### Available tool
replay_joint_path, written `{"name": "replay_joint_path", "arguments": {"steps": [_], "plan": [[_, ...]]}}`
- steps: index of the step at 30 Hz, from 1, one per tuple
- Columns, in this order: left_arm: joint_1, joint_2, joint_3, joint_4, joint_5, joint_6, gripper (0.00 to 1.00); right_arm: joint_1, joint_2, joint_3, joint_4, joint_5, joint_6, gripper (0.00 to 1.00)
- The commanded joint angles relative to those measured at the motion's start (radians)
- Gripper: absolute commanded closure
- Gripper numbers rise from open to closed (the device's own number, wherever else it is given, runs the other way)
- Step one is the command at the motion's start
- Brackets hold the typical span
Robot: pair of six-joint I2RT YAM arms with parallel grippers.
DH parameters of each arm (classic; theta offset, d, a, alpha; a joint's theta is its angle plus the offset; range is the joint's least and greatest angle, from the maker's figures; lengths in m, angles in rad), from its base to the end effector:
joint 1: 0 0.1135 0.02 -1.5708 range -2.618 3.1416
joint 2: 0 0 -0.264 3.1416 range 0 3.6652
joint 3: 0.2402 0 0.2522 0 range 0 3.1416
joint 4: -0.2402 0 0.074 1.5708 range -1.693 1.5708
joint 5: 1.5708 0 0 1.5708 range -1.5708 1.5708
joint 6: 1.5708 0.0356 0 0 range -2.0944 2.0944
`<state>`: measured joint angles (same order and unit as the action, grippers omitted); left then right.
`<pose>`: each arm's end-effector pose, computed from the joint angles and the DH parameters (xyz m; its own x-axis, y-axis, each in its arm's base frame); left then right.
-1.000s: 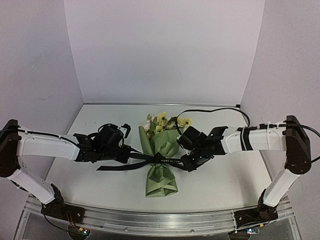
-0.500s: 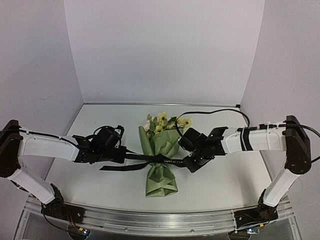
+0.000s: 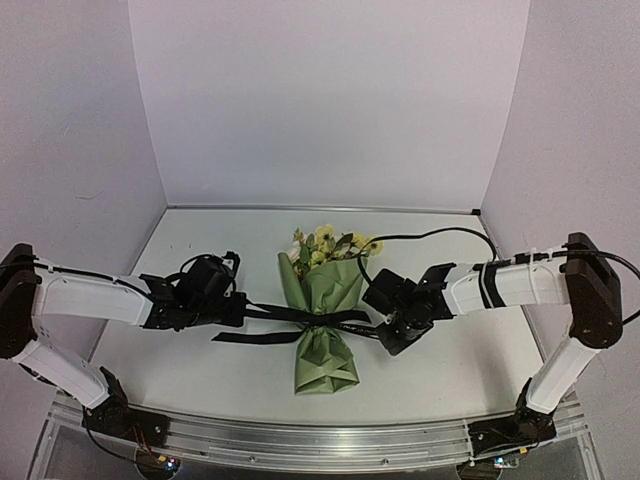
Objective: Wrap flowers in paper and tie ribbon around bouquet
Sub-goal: Tie the half-tied ribbon around the folded bouquet.
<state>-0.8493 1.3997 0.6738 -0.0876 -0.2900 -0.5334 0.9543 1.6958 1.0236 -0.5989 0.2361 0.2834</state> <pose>0.1875 -0.1978 0.1773 -0.7132 0.0730 -0.6972 0.2638 0.9494 -0.1704 0.1884 0.2514 0.1661 -0.7410 -0.5755 -0.3460 -0.5688 0.8118 -0.1320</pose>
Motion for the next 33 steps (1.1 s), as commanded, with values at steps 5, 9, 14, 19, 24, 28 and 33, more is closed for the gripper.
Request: {"name": "replay_joint_path", "arguments": {"steps": [5,9,14,19,24,28,33], "plan": [[0.011,-0.026,-0.01,0.051,-0.017,0.006,1.0,-0.004,-0.019,-0.032,-0.022,-0.006,0.06,1.0],[0.039,-0.055,-0.048,0.079,0.005,0.001,1.0,-0.005,-0.03,-0.07,-0.021,0.016,0.067,1.0],[0.112,-0.053,-0.085,0.123,0.079,-0.041,1.0,-0.004,-0.035,-0.099,-0.011,0.025,0.101,1.0],[0.19,-0.057,-0.135,0.169,0.158,-0.094,1.0,-0.005,-0.046,-0.13,0.009,0.036,0.131,1.0],[0.269,-0.087,-0.192,0.213,0.224,-0.133,1.0,-0.004,-0.061,-0.175,0.033,0.045,0.159,1.0],[0.337,-0.109,-0.228,0.236,0.27,-0.156,1.0,-0.01,-0.079,-0.205,0.045,0.06,0.178,1.0],[0.452,-0.13,-0.292,0.311,0.39,-0.203,1.0,-0.02,-0.105,-0.238,0.061,0.051,0.204,1.0]]}}
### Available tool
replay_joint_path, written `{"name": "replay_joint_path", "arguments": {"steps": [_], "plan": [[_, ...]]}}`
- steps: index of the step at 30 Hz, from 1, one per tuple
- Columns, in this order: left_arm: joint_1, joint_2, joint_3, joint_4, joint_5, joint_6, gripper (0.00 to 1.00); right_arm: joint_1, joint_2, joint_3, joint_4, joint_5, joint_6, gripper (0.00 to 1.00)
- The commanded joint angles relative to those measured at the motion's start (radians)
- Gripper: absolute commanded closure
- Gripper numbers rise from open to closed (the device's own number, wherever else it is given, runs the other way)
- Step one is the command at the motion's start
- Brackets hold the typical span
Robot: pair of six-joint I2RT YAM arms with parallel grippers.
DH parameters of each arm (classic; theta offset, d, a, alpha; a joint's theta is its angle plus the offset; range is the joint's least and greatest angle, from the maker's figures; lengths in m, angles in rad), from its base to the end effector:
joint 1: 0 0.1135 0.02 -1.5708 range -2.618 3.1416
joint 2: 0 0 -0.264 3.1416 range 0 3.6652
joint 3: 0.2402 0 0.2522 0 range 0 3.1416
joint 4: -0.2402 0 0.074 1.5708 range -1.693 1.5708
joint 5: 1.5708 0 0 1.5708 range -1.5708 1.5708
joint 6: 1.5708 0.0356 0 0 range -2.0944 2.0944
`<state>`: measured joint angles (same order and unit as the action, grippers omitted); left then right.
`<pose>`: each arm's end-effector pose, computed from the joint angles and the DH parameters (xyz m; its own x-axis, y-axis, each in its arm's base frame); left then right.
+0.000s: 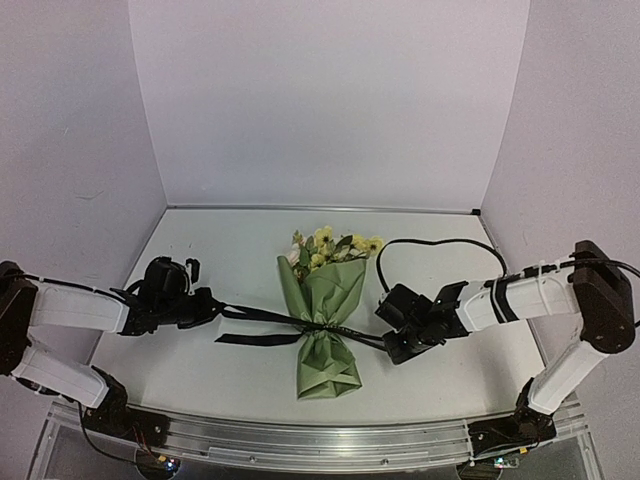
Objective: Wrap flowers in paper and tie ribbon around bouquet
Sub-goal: Tie the half-tied ribbon around the folded bouquet.
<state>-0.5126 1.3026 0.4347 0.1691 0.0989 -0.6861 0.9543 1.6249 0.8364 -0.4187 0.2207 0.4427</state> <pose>0.2056 -0.1198 0.1496 -0.7847 -0.2818 -0.5521 0.0734 0.8422 -0.5342 0.1730 0.2306 0.1440 -0.8100 -0.4202 -0.4090 -0.4472 0.8938 -0.0325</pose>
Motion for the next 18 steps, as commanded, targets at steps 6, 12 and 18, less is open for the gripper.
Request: {"name": "replay_joint_path", "arguments": {"steps": [6,12,18], "plan": [[0.195,-0.052,-0.09,0.087,0.074,-0.102,1.0,-0.02,-0.054,-0.091,-0.104,0.069,0.072,1.0],[0.234,-0.102,-0.147,0.107,0.123,-0.125,1.0,-0.01,-0.094,-0.154,-0.067,-0.001,0.12,1.0],[0.234,-0.131,-0.137,0.093,0.187,-0.101,1.0,0.055,-0.105,-0.182,-0.056,-0.002,0.155,1.0]]}}
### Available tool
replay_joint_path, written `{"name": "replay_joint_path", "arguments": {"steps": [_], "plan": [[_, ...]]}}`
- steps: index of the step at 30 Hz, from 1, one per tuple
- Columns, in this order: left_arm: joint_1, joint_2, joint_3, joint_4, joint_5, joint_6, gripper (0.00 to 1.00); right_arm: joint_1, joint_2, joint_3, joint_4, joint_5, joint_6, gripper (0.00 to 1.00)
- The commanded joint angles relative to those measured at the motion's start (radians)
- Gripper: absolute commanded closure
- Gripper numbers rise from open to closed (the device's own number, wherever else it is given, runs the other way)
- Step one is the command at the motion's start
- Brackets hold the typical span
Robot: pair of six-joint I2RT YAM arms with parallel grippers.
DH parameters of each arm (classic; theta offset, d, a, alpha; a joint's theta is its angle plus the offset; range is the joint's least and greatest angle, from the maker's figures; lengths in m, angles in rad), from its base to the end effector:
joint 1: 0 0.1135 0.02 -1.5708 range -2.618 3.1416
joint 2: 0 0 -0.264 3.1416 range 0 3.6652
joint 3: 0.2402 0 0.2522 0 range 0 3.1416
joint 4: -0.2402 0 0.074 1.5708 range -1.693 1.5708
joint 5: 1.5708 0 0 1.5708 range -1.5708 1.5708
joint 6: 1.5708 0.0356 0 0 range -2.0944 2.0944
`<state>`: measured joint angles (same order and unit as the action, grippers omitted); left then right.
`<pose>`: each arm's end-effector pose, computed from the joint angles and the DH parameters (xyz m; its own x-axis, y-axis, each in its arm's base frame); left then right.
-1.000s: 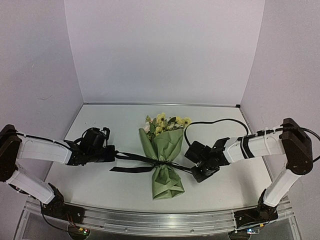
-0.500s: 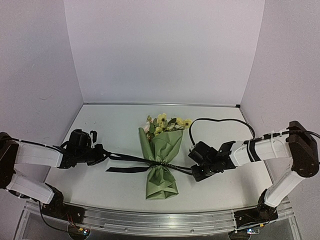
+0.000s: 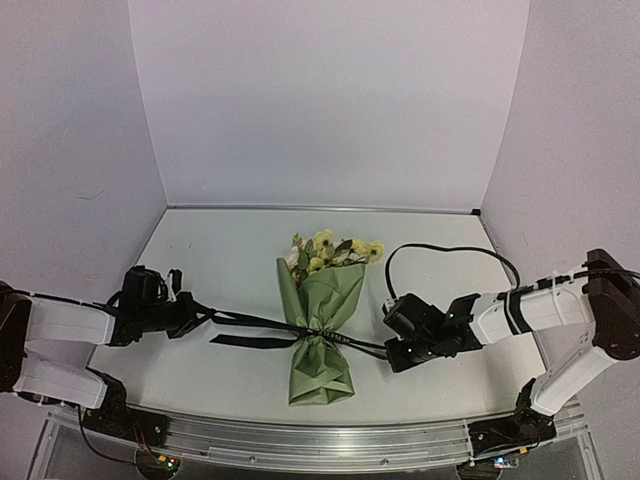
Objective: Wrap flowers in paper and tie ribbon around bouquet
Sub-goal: Tie the half-tied ribbon around the folded bouquet.
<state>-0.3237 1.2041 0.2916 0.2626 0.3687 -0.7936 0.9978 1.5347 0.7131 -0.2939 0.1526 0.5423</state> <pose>0.1931 -0.0783 0.1380 -0.8078 -0.4304 -0.4029 -0.0101 0.6934 -0.7205 0.1505 0.2233 0.1408 -0.8270 -0.3408 -0.4471 -0.4290 0.8966 0.1100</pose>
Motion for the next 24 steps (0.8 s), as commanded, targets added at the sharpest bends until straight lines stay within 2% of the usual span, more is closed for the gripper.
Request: {"name": "replay_joint_path", "arguments": {"steps": [1,5,6,8,12,15,17,19,24], "plan": [[0.044,-0.037,0.007,-0.005,-0.075,0.015,1.0,0.012,-0.019,-0.065,-0.177,0.065,0.061,1.0],[0.038,-0.041,0.028,-0.016,-0.04,0.063,1.0,0.012,-0.036,-0.061,-0.174,0.052,0.063,1.0],[0.035,-0.041,0.039,-0.027,-0.037,0.077,1.0,0.012,-0.043,-0.053,-0.174,0.051,0.056,0.97],[0.024,-0.044,0.059,-0.04,-0.035,0.102,0.97,0.012,-0.058,-0.037,-0.175,0.055,0.043,0.82],[0.001,-0.052,0.103,-0.06,-0.035,0.144,0.89,0.012,-0.101,0.008,-0.213,0.066,0.022,0.62],[-0.013,-0.044,0.145,-0.107,-0.051,0.168,0.69,0.011,-0.147,0.014,-0.226,0.095,0.051,0.45],[-0.018,-0.047,0.162,-0.128,-0.062,0.176,0.61,0.009,-0.167,0.023,-0.226,0.089,0.065,0.37],[-0.03,-0.055,0.172,-0.133,-0.064,0.184,0.54,0.006,-0.178,0.043,-0.226,0.065,0.077,0.35],[-0.159,-0.044,0.22,-0.15,-0.101,0.214,0.48,0.002,-0.187,0.099,-0.219,-0.012,0.144,0.31]]}}
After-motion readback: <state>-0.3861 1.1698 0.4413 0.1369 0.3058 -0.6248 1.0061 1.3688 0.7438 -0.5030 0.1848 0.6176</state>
